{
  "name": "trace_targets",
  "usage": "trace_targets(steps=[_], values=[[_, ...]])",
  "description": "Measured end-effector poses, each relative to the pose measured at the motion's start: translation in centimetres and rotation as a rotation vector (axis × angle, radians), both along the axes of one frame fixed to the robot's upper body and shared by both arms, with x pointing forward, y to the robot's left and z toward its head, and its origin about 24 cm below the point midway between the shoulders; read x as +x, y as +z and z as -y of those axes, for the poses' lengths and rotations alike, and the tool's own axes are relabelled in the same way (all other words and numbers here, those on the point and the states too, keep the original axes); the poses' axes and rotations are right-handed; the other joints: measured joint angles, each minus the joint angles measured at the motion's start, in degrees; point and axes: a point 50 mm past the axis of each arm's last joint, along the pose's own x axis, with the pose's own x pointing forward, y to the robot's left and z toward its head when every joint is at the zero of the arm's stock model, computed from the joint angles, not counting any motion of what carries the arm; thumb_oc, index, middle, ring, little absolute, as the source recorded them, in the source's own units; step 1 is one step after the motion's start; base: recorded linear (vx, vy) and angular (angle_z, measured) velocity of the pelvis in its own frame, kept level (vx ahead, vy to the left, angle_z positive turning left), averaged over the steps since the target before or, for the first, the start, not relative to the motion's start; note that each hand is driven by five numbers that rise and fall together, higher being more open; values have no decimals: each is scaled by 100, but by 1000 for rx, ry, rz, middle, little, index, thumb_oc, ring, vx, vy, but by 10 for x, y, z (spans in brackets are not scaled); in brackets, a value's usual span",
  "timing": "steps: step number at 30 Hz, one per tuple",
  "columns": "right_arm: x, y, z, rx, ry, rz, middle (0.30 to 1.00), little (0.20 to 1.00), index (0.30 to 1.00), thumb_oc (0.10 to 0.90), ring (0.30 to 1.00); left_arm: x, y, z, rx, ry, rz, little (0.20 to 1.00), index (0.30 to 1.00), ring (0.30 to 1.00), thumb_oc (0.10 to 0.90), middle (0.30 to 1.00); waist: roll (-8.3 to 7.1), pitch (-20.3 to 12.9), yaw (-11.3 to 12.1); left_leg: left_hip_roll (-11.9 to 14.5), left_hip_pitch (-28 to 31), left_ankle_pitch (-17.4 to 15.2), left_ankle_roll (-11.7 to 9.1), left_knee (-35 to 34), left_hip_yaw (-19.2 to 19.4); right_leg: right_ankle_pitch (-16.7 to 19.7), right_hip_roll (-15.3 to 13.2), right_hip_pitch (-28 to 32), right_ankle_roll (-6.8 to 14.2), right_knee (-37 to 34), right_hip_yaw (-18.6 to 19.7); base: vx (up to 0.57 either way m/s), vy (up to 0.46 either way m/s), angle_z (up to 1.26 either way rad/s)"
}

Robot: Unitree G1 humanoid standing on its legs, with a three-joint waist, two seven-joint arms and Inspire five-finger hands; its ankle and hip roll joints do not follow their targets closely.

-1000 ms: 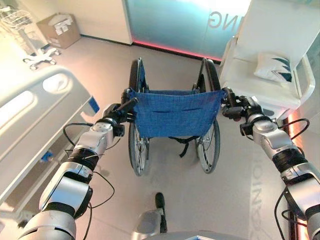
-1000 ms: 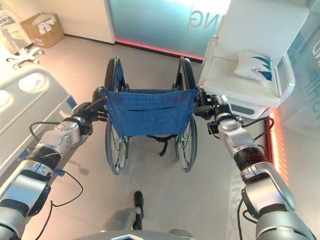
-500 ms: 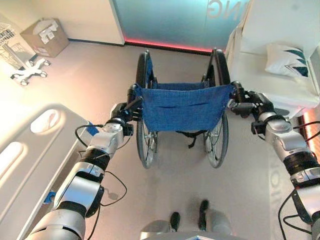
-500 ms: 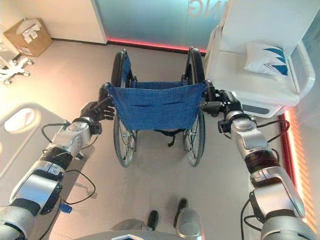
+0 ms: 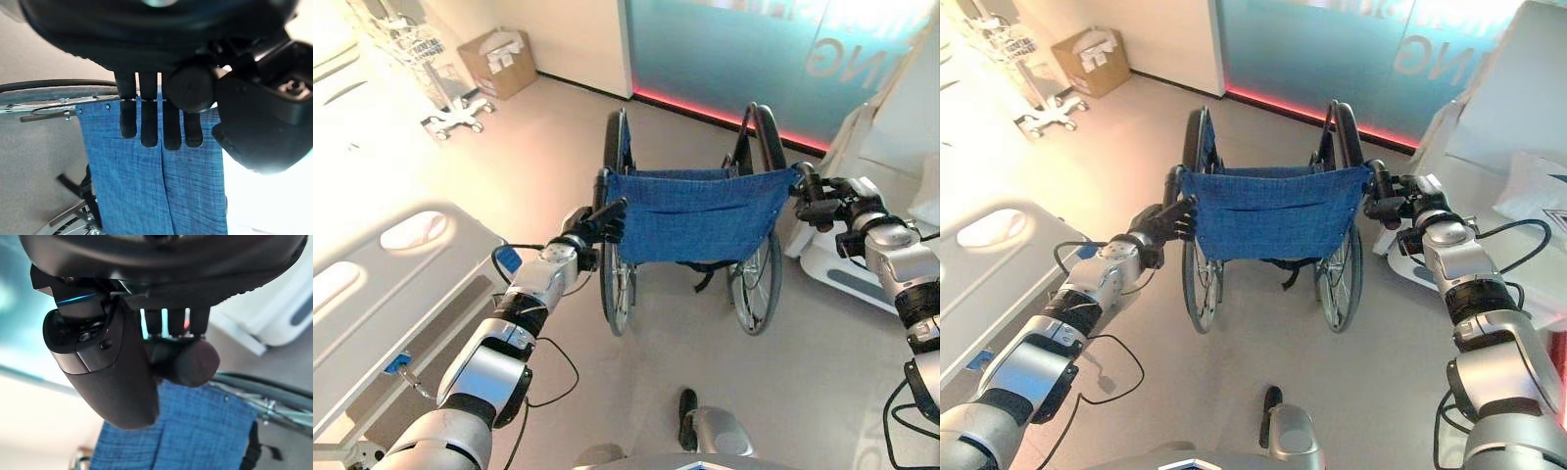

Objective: Push the wheelchair next to the bed

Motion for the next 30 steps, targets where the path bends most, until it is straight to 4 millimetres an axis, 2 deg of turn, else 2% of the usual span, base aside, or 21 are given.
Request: trace_targets(steps=[1,2,3,5,7,9,11,12,13,14,15,19,21,22,23,24,25,26,27,28,30], values=[[0,-1,-1,-9,5,-10,300,300,300,400,300,-2,-3,-2,2,3,-8,300,300,300,400,300,-2,1,41,63,-375,165,-236,780,8,-101,56,89,-73,1,-46,251,-361,19],[1,-2,-3,-18,13,-16,300,300,300,400,300,-3,-5,-4,2,8,-16,300,300,300,400,300,-33,-4,44,100,-663,181,-296,1439,29,-126,43,190,-121,-13,-170,186,-239,20],[1,-2,-3,-20,14,-18,300,300,300,400,300,-4,-7,-3,1,8,-22,300,300,300,400,300,-40,-2,62,112,-853,480,-358,1657,42,-230,63,251,-174,-4,-172,292,-309,26],[0,-4,-3,-24,18,-24,300,300,300,400,300,-7,-9,-4,3,8,-23,300,300,300,400,300,-158,52,83,327,-1273,589,-346,2088,472,-323,74,436,-232,-82,-360,255,-157,30],[0,-5,-2,-30,15,-34,300,300,300,400,300,-8,-8,-4,-2,-3,-9,300,300,300,400,300,-307,127,187,273,-1503,586,-318,1266,837,-248,129,777,-185,-473,-466,366,-118,21],[-1,-8,0,-29,4,-44,300,300,300,400,300,-11,-9,-4,-7,-16,-8,300,300,300,400,300,-330,141,263,185,-1584,590,-320,378,1140,-260,270,1018,-167,-740,-504,326,-57,4],[-2,-10,1,-44,2,-59,300,300,300,400,300,-14,-11,-3,-36,-30,-10,300,300,300,400,300,-341,146,427,-10,-1583,751,-127,-869,1679,-290,412,1289,-123,-1030,-541,482,-64,-2],[-3,-11,5,-49,-11,-72,300,300,300,400,300,-16,-15,2,-57,-35,-17,300,300,300,400,300,-130,124,455,64,-1660,854,-78,-1484,1896,-588,547,1352,232,-775,-687,593,-82,-3],[-3,-9,7,-50,-10,-70,300,300,300,400,300,-17,-14,3,-66,-36,-12,300,300,300,400,300,13,104,527,168,-1708,925,-139,-1737,1917,-693,622,1326,45,-444,-480,409,-73,8],[-6,-12,9,-41,-13,-79,300,300,300,400,300,-20,-12,1,-70,-44,1,300,300,300,400,300,43,102,545,256,-1856,1113,-149,-2079,2205,-864,820,1626,-325,-694,-678,446,-108,0],[-6,-15,8,-30,-12,-87,300,300,300,400,300,-25,-13,0,-71,-47,6,300,300,300,400,300,16,65,598,192,-1825,1139,-118,-2338,2363,-886,878,1765,-340,-813,-838,289,-83,3],[-5,-17,8,-13,6,-104,300,300,300,400,300,-32,-11,-5,-78,-49,20,300,300,300,400,300,-194,-62,1117,-342,-1977,1253,120,-1983,2328,-1081,880,2103,-250,-1083,-831,386,-49,-47],[-5,-26,5,9,8,-130,300,300,300,400,300,-34,-14,-7,-80,-43,9,300,300,300,400,300,-345,-260,1296,-725,-1851,1329,639,-1769,2333,-1241,843,2147,-45,-975,-844,330,86,-33],[-5,-26,5,12,13,-131,300,300,300,400,300,-33,-13,-8,-86,-40,15,300,300,300,400,300,-224,-290,1313,-862,-1562,1263,910,-1756,2359,-1439,947,2077,295,-445,-852,468,150,4],[-7,-29,6,15,11,-134,300,300,300,400,300,-34,-15,-6,-100,-36,12,300,300,300,400,300,129,-389,1267,-769,-1337,1362,2033,-2021,2115,-1606,1086,1636,586,914,-1049,291,105,16],[-7,-34,3,25,14,-139,300,300,300,400,300,-34,-14,-8,-97,-29,14,300,300,300,400,300,82,-395,1308,-794,-1247,1676,2081,-2146,1843,-1708,862,1374,667,1810,-1141,307,61,-9],[-7,-38,0,25,21,-148,300,300,300,400,300,-35,-15,-11,-105,-16,15,300,300,300,400,300,-64,-413,1437,-931,-1180,1636,2010,-2112,1706,-1727,424,1108,696,2858,-1137,283,-19,-19],[-9,-42,0,32,20,-152,300,300,300,400,300,-36,-18,-12,-103,-6,7,300,300,300,400,300,-173,-441,1409,-1264,-1083,1626,1970,-1904,1097,-1654,-237,872,841,4134,-976,368,-58,5],[-10,-39,4,49,16,-142,300,300,300,400,300,-36,-19,-10,-92,-15,-1,300,300,300,400,300,-112,-438,1331,-1464,-1026,1680,1888,-1850,477,-1577,-458,741,963,4589,-573,329,-113,49],[-10,-38,5,61,8,-132,300,300,300,400,300,-36,-20,-8,-87,-19,-1,300,300,300,400,300,20,-416,1202,-1472,-958,1719,1835,-1884,61,-1607,-425,651,910,4510,-448,247,-117,58],[-12,-39,9,55,-8,-141,300,300,300,400,300,-33,-22,-4,-70,-41,-16,300,300,300,400,300,129,-367,1231,-1457,-639,1877,1613,-2197,-645,-1635,-449,610,856,3758,-510,300,-281,47]])
